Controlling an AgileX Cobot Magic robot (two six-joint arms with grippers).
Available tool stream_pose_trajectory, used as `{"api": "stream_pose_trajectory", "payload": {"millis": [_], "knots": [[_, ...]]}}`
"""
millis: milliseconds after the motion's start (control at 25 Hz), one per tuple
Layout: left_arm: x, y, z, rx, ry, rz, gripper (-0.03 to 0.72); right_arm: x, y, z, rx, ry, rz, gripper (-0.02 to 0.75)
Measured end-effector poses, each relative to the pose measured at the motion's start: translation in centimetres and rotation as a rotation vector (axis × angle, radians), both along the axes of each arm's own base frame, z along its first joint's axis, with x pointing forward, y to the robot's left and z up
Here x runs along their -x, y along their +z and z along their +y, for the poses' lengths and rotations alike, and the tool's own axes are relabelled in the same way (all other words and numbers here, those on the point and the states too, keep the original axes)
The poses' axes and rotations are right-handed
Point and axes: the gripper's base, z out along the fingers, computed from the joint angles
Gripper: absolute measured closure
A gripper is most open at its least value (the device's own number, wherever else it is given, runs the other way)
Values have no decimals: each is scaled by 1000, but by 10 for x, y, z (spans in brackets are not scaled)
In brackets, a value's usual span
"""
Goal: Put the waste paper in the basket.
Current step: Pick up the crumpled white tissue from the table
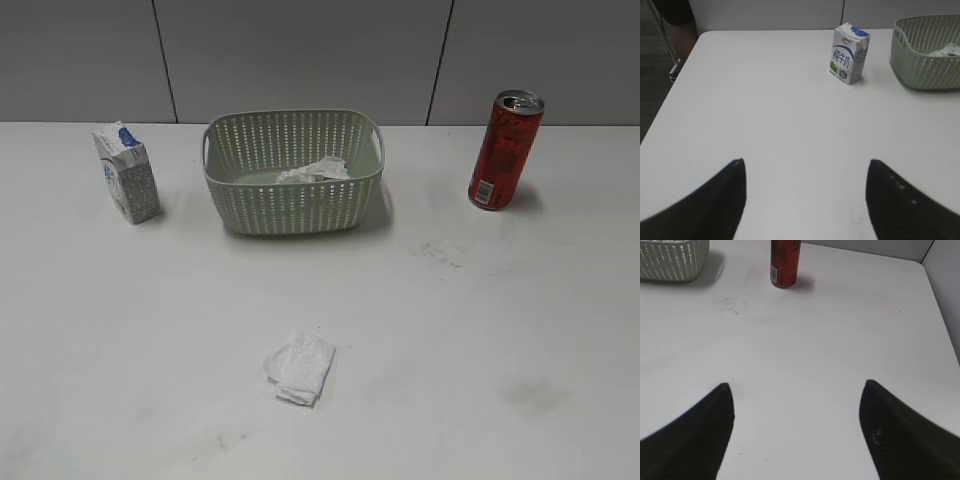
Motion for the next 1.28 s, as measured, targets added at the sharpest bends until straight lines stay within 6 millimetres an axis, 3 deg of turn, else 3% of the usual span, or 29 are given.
{"api": "stream_pose_trajectory", "payload": {"millis": [160,320,600,880,1040,1280], "knots": [[0,0,0,0,0,0,125,-14,7,1,64,28,15,147],[0,0,0,1,0,0,127,-44,8,5,61,34,92,147],[0,0,0,1,0,0,127,-116,9,20,-17,65,355,147],[0,0,0,1,0,0,127,-202,6,42,-65,146,584,147],[0,0,0,1,0,0,127,-238,-4,75,-12,263,673,147],[0,0,0,0,1,0,134,-261,-37,145,114,424,784,147]]}}
